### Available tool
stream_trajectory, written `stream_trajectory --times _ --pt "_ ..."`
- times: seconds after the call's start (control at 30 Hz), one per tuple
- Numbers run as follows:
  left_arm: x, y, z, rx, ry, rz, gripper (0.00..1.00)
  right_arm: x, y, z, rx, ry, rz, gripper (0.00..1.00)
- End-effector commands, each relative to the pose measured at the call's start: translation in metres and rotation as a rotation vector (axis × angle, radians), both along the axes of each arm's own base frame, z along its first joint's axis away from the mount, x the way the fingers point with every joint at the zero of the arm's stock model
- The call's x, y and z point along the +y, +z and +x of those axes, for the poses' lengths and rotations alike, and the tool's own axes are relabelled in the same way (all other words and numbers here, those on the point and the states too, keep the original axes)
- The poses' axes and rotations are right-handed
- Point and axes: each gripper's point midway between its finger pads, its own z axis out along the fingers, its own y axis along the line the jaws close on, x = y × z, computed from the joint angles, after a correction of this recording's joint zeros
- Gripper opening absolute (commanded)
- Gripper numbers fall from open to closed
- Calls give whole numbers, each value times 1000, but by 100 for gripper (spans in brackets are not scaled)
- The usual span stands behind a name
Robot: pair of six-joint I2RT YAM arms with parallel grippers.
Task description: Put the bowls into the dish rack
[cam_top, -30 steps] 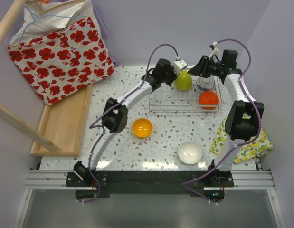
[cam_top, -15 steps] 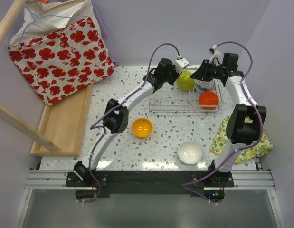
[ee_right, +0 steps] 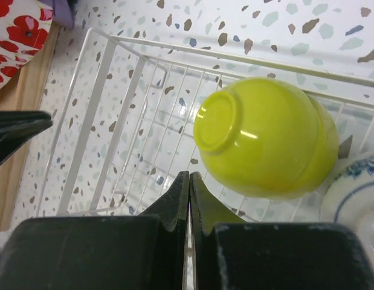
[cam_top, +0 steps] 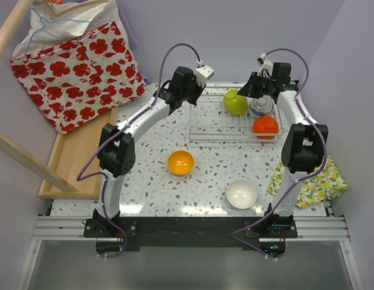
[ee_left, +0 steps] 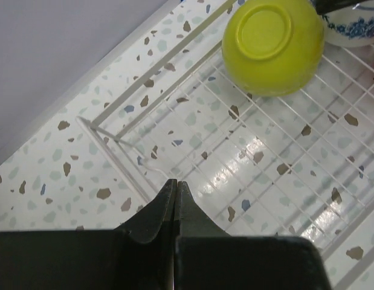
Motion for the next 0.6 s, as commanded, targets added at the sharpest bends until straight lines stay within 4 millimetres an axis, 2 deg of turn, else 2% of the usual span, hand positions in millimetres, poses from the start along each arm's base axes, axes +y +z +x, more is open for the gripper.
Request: stream_trajectory --times 0.0,0.03,0.07,0.13,0.37,0.57 --pt "15 11 -19 -21 20 15 0 31 15 18 -72 14 -73 0" --pt "19 0 -24 2 26 31 0 34 17 20 -78 15 -79 0" --pt "23 4 -26 3 38 25 0 34 10 24 -70 -1 -103 0" --pt "25 -1 -31 18 33 33 0 35 8 28 -68 -22 -120 0" --pt "35 -10 -39 40 42 65 0 0 -23 36 -10 -159 -305 0" --pt "38 -13 -40 41 50 75 0 -16 -33 33 13 -213 -368 0"
